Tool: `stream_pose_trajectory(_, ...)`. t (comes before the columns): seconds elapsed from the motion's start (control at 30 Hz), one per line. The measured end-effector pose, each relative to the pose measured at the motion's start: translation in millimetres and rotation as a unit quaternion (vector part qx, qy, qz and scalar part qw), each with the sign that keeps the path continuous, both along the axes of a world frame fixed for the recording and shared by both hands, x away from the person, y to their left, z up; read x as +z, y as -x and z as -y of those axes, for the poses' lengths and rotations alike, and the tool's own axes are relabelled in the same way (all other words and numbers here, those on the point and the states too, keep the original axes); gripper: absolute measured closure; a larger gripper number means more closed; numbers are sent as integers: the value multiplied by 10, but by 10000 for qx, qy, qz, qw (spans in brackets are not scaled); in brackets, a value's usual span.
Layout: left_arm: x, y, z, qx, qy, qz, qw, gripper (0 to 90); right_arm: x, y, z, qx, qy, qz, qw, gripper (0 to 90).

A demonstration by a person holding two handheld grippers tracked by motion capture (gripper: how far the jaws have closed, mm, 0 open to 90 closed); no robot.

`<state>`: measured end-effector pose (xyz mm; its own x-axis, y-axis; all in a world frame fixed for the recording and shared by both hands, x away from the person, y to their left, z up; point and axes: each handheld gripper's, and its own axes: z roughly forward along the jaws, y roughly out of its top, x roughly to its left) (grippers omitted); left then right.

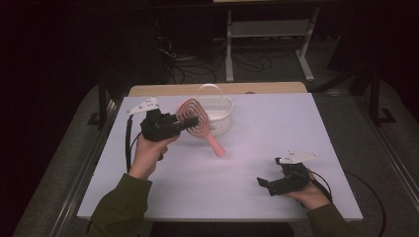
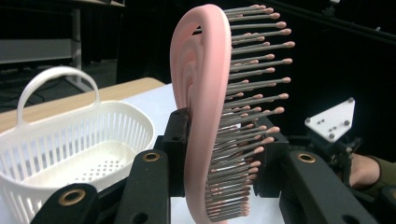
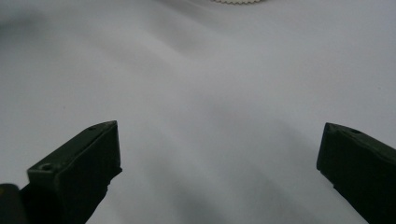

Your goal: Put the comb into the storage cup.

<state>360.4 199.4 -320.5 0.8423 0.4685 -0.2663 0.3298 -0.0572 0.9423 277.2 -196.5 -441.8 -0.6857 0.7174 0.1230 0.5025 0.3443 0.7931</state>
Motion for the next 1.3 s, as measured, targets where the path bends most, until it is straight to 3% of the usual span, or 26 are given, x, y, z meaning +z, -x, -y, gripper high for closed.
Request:
stream_pose_trajectory(0.37, 162, -135, 44, 13, 248, 102, 9996, 643, 0, 1, -15, 76, 15, 1, 10000, 0)
stream_pose_trajectory(0.63, 265, -168, 62, -10, 315, 207, 9993, 643, 6, -7, -38, 118, 7, 31, 9999, 0)
stream_pose_trajectory(0.93, 349, -285, 58, 72, 368, 308, 9988, 643, 4, -14, -35, 118, 7, 21, 9999, 0)
stream_pose_trajectory(1.3, 390, -447, 50, 185, 494, 296, 9982, 643, 5, -18, -18, 77, -24, 19, 10000, 0)
